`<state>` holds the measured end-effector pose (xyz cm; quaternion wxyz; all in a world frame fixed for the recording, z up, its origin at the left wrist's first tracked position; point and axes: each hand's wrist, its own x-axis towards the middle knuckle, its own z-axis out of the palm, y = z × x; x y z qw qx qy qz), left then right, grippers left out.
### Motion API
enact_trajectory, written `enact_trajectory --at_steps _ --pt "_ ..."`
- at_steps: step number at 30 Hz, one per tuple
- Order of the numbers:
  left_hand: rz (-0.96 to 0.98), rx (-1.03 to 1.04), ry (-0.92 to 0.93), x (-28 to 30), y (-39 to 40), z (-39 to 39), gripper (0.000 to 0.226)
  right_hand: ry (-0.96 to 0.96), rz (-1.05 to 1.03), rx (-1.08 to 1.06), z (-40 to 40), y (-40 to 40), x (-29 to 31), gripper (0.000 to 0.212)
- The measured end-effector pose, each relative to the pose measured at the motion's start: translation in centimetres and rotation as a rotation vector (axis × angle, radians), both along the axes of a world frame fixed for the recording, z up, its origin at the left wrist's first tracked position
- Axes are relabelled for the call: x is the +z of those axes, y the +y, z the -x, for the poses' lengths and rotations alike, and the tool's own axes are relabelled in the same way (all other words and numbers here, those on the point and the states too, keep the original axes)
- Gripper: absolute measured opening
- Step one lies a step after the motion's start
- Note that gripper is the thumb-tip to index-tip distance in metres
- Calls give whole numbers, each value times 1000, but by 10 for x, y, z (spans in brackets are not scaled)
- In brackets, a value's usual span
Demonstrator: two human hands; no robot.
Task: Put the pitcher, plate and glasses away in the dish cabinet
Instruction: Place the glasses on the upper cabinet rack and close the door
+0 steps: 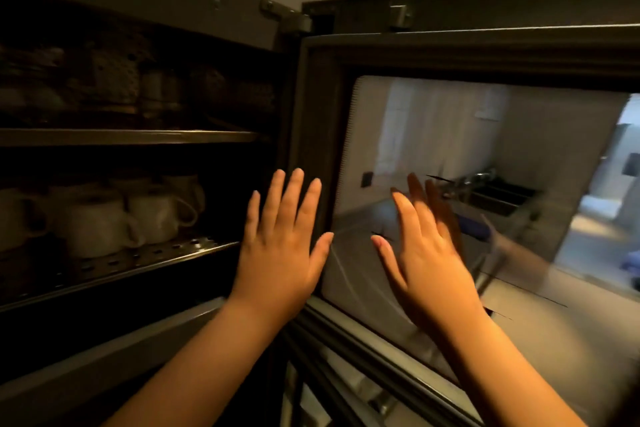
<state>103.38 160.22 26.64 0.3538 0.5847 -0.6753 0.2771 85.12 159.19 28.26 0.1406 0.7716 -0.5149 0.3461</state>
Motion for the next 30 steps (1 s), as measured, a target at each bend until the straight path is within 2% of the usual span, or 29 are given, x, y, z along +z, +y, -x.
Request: enact_trajectory --at_steps 2,6,8,10,14,16,18,21,24,27,30 --pt "-19 -54 -16 -1 -1 23 64 22 40 -56 20 10 3 63" --pt "-6 -190 -119 6 3 79 62 183 114 -171 78 24 8 66" --pt "12 -235 -194 12 2 101 56 194 103 -191 102 29 10 72" --pt "32 -232 -281 20 -2 119 52 199 148 -218 120 37 15 68" --pt "35 -225 -392 38 1 155 60 186 50 -261 151 55 14 67" --pt "52 -252 -406 43 4 174 64 116 31 -235 162 71 18 59" --pt "83 -292 -398 45 9 192 66 73 218 -228 172 90 24 47" --pt "147 -367 -351 44 17 218 66 17 441 -259 195 103 24 44" --pt "127 -437 -327 43 27 242 54 16 534 -237 219 105 28 42" --pt "54 -540 -319 52 30 259 55 82 633 -100 242 97 33 35" --pt "185 -587 -376 71 30 266 58 137 737 21 264 89 40 28"
